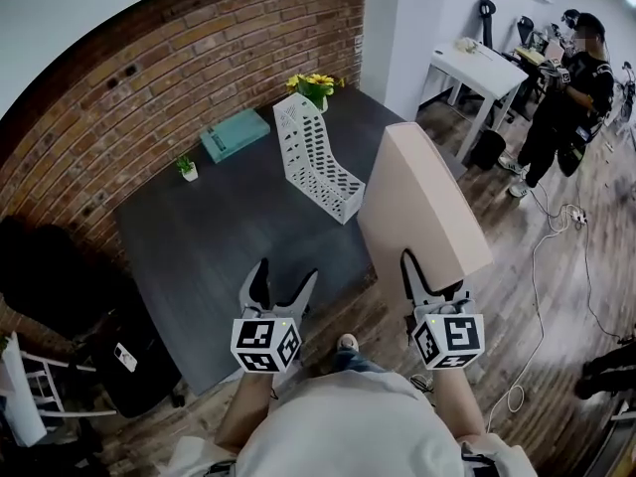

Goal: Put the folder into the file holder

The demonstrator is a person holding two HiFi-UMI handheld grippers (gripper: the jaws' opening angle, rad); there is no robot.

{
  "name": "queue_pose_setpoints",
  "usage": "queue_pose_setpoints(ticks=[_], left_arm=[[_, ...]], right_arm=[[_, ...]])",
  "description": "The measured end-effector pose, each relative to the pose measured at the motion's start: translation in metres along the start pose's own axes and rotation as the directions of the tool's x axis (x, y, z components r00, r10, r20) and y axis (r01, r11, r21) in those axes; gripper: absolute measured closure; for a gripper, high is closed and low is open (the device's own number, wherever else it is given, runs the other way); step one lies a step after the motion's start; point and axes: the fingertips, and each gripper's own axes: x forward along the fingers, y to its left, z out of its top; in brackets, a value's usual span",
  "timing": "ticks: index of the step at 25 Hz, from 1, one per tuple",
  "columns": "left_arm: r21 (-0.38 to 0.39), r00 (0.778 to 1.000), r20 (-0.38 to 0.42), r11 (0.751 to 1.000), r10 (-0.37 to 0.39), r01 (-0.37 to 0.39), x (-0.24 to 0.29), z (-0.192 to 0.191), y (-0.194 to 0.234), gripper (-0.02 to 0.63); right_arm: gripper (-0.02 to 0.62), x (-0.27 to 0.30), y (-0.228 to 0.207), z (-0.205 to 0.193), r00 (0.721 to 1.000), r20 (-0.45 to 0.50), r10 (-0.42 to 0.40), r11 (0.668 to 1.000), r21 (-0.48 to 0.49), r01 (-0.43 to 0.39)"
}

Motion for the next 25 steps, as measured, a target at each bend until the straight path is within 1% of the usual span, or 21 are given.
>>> queue_pose_setpoints(ticks=[10, 15, 25], left_arm=[[-0.024, 0.995, -0.005, 0.994, 0.104, -0.104, 0.059, 0.003, 0.025, 0.196], [-0.034, 0.985, -0.008, 0.985, 0.171, -0.171, 0.073, 0.003, 0.034, 0.196], [-0.039, 0.962, -0.012, 0.961, 0.274, -0.274, 0.082, -0.002, 0.051, 0.196]], right_arm=[[0.316, 0.096, -0.017, 0.001, 0.990, 0.003, 0.138, 0.990, -0.014, -0.138], [0.316, 0.134, -0.018, 0.005, 0.975, 0.012, 0.222, 0.975, -0.021, -0.221], [0.316, 0.189, -0.007, 0.002, 0.941, 0.027, 0.338, 0.941, -0.031, -0.337]])
